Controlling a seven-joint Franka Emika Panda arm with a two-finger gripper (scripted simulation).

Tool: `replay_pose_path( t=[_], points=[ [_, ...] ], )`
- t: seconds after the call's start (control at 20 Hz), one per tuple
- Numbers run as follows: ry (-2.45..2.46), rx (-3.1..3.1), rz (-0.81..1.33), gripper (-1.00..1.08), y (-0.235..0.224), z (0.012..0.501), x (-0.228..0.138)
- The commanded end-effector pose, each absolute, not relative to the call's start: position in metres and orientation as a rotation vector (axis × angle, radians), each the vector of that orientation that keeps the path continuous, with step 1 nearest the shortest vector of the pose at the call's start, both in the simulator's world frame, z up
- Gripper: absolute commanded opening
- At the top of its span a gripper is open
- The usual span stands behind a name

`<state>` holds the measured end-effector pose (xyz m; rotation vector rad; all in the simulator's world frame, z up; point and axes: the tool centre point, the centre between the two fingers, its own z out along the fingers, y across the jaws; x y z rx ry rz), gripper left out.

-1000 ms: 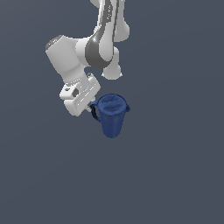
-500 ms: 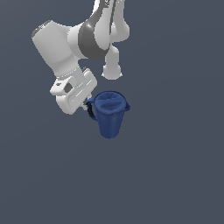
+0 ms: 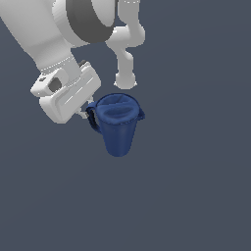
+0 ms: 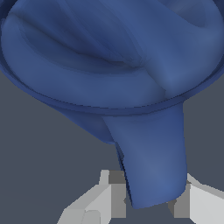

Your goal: Pick up the object and move it to a goal position.

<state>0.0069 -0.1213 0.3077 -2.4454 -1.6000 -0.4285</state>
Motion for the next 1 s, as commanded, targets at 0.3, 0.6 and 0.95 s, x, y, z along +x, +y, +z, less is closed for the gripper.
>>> replay_pose_path(
  t=[0.3,0.6,0.95],
  points=[
    [-1.6,-2.447,-0.43,-1.0,-0.135,0.36,0.037],
    [-1.599,-2.449,-0.427,-1.0,-0.142,0.386,0.053],
    [-1.598,-2.452,-0.422,-1.0,-0.148,0.402,0.064]
  ],
)
